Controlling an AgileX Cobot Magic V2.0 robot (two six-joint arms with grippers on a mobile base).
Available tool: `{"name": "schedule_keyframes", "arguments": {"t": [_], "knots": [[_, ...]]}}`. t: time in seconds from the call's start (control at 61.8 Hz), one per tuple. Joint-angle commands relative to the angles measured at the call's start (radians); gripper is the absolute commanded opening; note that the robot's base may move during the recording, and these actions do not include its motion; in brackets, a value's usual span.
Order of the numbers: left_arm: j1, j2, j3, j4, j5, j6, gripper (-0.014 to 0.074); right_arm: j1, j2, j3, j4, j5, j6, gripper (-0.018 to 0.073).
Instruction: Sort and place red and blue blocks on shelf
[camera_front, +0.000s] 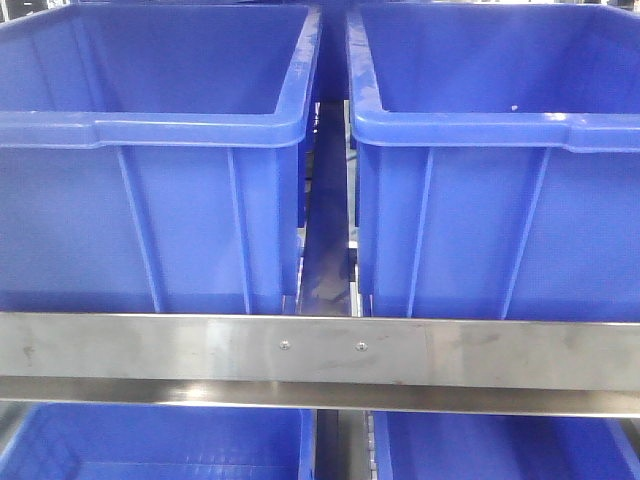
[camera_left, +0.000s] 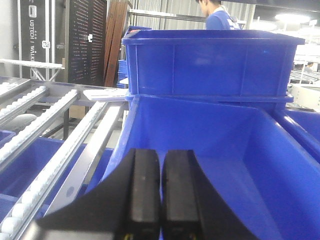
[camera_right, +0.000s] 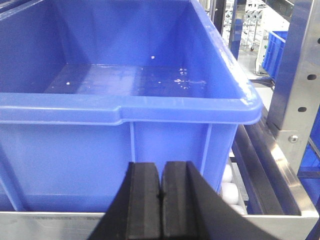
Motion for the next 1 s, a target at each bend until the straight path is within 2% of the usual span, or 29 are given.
{"name": "schedule_keyframes", "arguments": {"t": [0.0,0.081,0.211,0.372,0.664,0.794,0.842,0.988], "knots": [[0.0,0.015,-0.014,0.019,-0.105,0.001,0.0125,-0.007,-0.021,-0.022,0.0,-0.081,-0.004,0.005],[0.003,0.015,0.029,0.061,-0.12,0.001,0.0125,-0.007,-0.021,-0.022,0.0,-0.081,-0.004,0.005],[0.029,0.007,0.12,0.066,-0.118,0.001,0.0125,-0.007,-0.021,-0.022,0.0,-0.081,-0.004,0.005],[0.028,-0.042,0.21,0.188,-0.116,0.001,0.0125,-0.007,-0.021,-0.022,0.0,-0.081,-0.004,0.005],[0.028,-0.129,0.315,0.211,-0.134,-0.01,0.0125,-0.007,-0.021,-0.022,0.0,-0.081,-0.004,0.005],[0.028,-0.186,0.397,0.215,-0.215,-0.045,0.0125,-0.007,-0.021,-0.022,0.0,-0.081,-0.004,0.005],[0.028,-0.214,0.391,0.244,-0.146,-0.076,0.0125,-0.007,-0.021,-0.022,0.0,-0.081,-0.004,0.005],[0.029,-0.269,0.391,0.261,-0.118,-0.102,0.0125,-0.007,-0.021,-0.022,0.0,-0.081,-0.004,0.005]]}}
